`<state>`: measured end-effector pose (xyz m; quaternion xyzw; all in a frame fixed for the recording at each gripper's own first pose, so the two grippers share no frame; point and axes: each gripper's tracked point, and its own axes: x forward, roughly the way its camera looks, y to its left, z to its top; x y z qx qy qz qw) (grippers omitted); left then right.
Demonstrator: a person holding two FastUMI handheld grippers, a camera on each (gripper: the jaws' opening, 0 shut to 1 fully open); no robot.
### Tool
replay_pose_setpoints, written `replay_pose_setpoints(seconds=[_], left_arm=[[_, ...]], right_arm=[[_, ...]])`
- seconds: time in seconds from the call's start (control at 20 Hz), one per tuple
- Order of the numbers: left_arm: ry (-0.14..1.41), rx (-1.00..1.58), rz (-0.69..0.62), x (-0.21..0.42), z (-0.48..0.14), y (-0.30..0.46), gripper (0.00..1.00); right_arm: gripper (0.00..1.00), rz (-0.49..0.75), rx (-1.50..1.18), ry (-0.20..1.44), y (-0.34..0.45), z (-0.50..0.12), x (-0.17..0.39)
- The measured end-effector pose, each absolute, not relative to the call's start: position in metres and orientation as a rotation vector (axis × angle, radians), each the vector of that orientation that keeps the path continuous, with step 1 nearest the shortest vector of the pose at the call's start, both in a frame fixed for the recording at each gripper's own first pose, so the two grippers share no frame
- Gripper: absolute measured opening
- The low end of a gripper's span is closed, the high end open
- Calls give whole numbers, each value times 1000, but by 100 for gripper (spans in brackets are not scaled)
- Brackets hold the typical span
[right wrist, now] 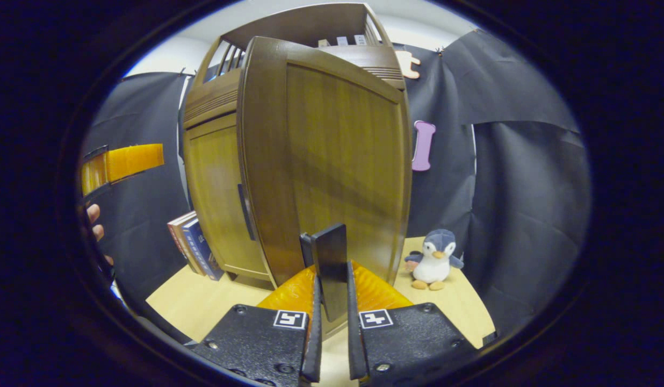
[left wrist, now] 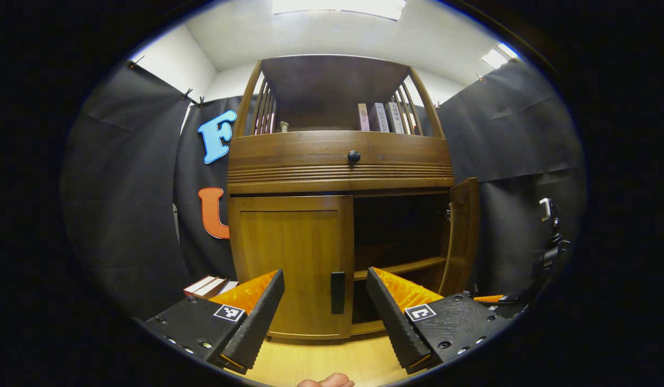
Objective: Open the right door of the double-door shoe cabinet with the right hand, and open the left door with the left hand.
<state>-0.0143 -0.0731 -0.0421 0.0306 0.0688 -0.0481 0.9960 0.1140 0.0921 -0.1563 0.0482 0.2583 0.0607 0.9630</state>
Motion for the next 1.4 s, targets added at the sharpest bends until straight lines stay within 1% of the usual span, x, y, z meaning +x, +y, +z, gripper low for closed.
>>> replay_pose_setpoints(seconds=[0.05, 0.1, 0.2, 0.25, 0.3, 0.4, 0.45, 0.5, 0.65, 0.7, 0.75, 0.85, 1.0, 1.35, 1.4], left_arm=[[137, 56, -105, -13, -43, -77, 98], [137, 51, -116, -11, -44, -82, 93], [141, 45, -135, -9, -47, -91, 93], [143, 43, -143, -8, -48, -95, 100], [145, 41, -150, -8, -49, -99, 93], [149, 34, -164, -5, -52, -105, 92], [152, 31, -171, -4, -54, -109, 96], [153, 28, -178, -3, -55, -112, 92], [173, 14, -196, 0, -63, -121, 92], [180, 8, -199, 2, -65, -124, 100], [187, 3, -203, 3, -68, -126, 93], [201, -5, -208, 7, -73, -129, 93], [217, -29, -206, 17, -85, -130, 93], [354, -115, -146, 39, -132, -113, 94], [371, -132, -141, 41, -138, -111, 94]], right_arm=[[23, 108, 97, 525, 82, -158, 108], [23, 93, 97, 529, 75, -157, 105], [21, 58, 110, 538, 64, -157, 99], [19, 44, 115, 541, 58, -157, 97], [18, 29, 114, 543, 53, -156, 95], [16, -2, 107, 543, 43, -158, 93], [15, -12, 101, 540, 38, -161, 91], [12, -18, 96, 542, 35, -162, 89], [12, -20, 109, 544, 26, -161, 84], [11, -19, 112, 542, 25, -160, 84], [11, -18, 111, 540, 25, -161, 83], [10, -30, 110, 538, 17, -162, 81], [8, -57, 116, 539, 3, -161, 78], [9, -92, 108, 530, -30, -159, 76], [7, -96, 117, 529, -32, -157, 75]])
